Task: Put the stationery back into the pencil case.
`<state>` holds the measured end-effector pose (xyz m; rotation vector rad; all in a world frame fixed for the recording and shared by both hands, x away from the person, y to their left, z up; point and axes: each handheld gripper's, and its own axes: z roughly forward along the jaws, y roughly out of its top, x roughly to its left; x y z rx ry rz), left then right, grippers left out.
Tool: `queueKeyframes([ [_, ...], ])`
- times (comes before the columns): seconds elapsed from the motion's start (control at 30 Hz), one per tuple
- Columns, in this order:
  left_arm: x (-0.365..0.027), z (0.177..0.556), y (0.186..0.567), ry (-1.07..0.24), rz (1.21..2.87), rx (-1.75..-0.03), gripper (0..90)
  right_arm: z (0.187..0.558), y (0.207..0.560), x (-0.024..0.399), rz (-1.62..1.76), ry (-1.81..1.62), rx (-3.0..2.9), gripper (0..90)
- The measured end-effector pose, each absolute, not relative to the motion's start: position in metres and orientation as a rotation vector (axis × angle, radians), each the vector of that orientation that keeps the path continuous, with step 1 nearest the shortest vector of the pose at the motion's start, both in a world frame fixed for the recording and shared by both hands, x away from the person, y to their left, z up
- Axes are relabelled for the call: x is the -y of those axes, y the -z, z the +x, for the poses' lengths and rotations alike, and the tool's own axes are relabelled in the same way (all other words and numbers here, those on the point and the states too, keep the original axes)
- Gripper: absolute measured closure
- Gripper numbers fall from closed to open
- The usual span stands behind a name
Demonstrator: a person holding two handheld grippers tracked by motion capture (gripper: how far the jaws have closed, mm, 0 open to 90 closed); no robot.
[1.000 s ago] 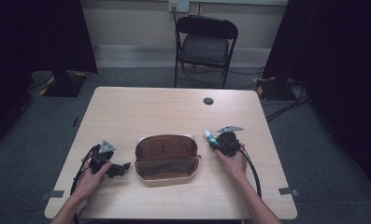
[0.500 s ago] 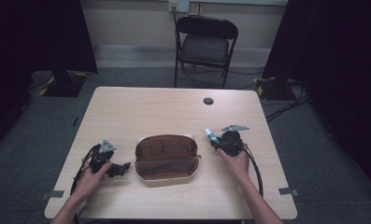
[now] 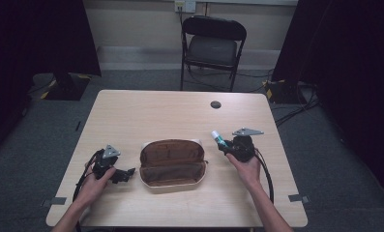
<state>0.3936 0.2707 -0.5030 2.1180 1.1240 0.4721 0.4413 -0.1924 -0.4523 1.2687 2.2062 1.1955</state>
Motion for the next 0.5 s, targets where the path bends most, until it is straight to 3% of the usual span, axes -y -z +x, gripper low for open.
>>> queueKeyframes([
  [0.5,-0.271,0.394,0.503,-0.471,2.119,-1.121,0.0,0.424,0.423,0.187,1.178,-1.299,-2.187,66.4],
])
